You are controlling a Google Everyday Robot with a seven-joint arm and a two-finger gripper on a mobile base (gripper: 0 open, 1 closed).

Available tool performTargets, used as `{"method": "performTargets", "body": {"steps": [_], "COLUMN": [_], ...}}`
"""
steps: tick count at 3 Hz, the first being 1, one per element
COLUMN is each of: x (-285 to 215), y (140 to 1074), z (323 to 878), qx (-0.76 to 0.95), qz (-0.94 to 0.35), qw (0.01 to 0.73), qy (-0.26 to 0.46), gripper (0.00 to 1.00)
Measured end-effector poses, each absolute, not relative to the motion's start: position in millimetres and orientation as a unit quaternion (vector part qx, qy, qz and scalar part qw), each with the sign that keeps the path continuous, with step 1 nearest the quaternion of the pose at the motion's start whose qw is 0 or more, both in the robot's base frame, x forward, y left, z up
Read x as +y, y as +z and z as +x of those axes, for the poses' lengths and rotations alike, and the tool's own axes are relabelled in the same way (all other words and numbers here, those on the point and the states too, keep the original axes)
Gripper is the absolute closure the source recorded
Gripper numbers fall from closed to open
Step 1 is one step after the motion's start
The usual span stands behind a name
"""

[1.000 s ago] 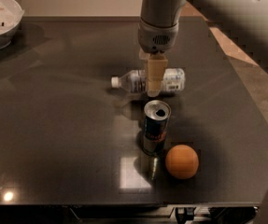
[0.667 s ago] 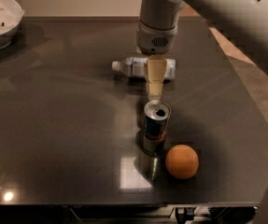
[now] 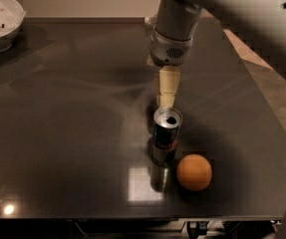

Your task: Knock blue plastic bottle over

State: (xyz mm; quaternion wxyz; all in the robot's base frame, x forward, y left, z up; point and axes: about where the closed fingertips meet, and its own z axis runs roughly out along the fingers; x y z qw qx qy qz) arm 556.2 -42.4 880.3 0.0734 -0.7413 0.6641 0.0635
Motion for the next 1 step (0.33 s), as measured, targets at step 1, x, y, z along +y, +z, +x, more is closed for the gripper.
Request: {"method": "performTargets", "body": {"steps": [1], "x": [-42.3], "y": [880.3], "z": [556.2], "qx": [0.664], "qz": [-0.741], "qw": [0.073], "qy": [0.063], "gripper": [0.0]}}
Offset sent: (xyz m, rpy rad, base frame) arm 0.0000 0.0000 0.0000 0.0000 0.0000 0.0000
